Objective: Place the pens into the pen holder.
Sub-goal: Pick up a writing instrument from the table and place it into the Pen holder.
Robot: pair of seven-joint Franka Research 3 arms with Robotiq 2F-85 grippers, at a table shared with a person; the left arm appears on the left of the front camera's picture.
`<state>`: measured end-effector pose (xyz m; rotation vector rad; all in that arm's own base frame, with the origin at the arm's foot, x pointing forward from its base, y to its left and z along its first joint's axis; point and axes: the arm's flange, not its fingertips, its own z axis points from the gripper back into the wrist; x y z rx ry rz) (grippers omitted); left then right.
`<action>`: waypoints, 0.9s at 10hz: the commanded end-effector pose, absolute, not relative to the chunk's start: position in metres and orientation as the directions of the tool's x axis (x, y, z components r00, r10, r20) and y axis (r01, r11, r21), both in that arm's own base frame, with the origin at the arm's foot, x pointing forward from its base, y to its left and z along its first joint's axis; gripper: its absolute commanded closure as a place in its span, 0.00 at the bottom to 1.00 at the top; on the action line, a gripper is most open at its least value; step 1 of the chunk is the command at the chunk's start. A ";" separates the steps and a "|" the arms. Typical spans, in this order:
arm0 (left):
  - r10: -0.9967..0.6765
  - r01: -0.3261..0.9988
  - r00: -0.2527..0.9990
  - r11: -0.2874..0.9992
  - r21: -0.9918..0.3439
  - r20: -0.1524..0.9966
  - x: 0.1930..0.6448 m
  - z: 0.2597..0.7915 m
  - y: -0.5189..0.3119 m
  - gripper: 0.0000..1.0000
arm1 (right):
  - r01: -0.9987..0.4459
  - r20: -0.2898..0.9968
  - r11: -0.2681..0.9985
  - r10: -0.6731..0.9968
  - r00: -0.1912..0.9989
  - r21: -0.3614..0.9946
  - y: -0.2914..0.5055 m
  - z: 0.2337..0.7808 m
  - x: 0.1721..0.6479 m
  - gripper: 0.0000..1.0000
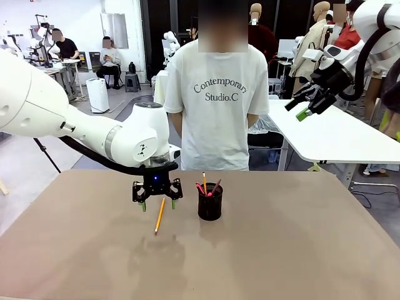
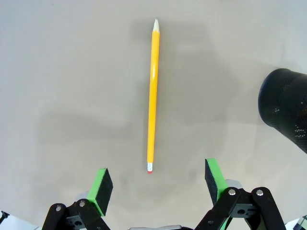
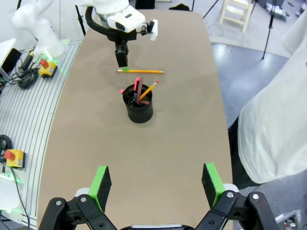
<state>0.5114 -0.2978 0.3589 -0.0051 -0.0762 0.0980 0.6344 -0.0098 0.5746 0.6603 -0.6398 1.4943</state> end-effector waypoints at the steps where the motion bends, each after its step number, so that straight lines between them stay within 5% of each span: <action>1: 0.096 -0.096 0.993 0.995 -0.001 0.071 0.507 0.362 -0.296 0.00 | -1.000 0.738 -0.018 0.675 -0.009 0.004 -0.008 0.575 0.631 0.00; 5: 0.104 -0.109 0.986 0.993 0.036 0.132 0.519 0.356 -0.300 0.00 | -1.000 0.738 -0.018 0.675 -0.009 0.004 -0.008 0.575 0.631 0.00; 9: -0.033 0.040 0.981 0.999 -0.036 0.193 0.549 0.333 -0.301 0.00 | -1.000 0.738 -0.018 0.675 -0.009 0.004 -0.008 0.575 0.631 0.00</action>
